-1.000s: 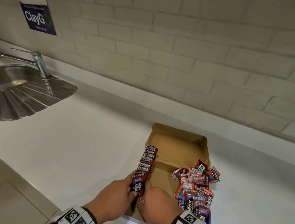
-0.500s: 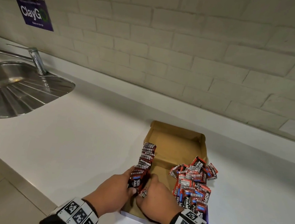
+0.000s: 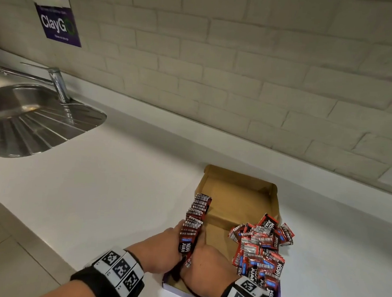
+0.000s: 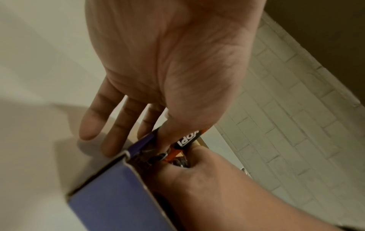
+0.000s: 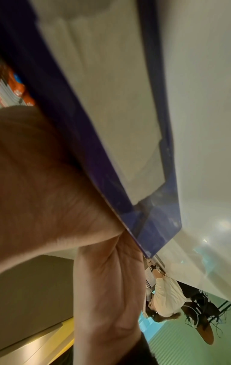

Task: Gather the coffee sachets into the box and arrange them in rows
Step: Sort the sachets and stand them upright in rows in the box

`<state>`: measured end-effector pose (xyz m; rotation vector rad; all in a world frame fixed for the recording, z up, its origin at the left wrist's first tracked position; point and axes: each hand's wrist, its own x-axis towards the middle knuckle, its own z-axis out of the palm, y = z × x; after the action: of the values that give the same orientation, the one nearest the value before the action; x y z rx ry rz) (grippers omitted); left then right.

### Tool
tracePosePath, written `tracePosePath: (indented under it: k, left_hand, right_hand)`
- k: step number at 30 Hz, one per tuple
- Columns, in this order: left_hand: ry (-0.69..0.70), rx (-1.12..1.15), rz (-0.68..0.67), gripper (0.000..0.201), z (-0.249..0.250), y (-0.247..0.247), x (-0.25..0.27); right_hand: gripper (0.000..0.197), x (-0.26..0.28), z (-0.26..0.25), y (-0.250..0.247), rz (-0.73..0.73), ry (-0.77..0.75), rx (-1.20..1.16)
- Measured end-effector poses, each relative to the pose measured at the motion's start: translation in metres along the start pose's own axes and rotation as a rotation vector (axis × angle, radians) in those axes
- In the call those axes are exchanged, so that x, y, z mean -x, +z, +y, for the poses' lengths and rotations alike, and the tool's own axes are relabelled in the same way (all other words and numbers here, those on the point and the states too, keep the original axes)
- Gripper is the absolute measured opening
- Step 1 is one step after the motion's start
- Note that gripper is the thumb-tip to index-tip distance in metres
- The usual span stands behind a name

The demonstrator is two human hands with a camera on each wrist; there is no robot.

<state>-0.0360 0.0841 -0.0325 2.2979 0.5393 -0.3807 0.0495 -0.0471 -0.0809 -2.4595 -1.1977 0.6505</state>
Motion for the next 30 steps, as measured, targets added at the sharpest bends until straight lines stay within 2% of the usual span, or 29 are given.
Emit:
tracePosePath:
  k: [6, 9, 15, 22, 25, 30]
  left_hand:
    - [-0.096, -0.051, -0.118, 0.054, 0.003, -0.007, -0.012]
    - [-0.128, -0.055, -0.169, 0.058, 0.003, -0.009, -0.015]
    - [-0.141, -0.042, -0.171, 0.059, 0.000, -0.012, -0.012]
    - [-0.146, 0.046, -0.160, 0.065, 0.000, -0.020, -0.005]
    - [-0.133, 0.032, -0.194, 0.067, 0.004, -0.025, -0.002]
    - [-0.145, 0.148, -0.218, 0.069, -0.004, -0.029, 0.002]
  right_hand:
    - [0.098, -0.005, 0.005, 0.010, 0.026, 0.005, 0.040]
    - [0.109, -0.004, 0.006, 0.007, 0.021, 0.027, 0.037]
    - [0.116, 0.000, 0.005, -0.001, -0.023, 0.024, -0.007]
    - [0.113, 0.001, 0.004, -0.003, -0.005, 0.009, -0.025]
    - [0.114, 0.001, 0.004, -0.003, -0.013, 0.019, -0.023]
    - [0.112, 0.004, 0.002, -0.005, -0.015, 0.033, 0.033]
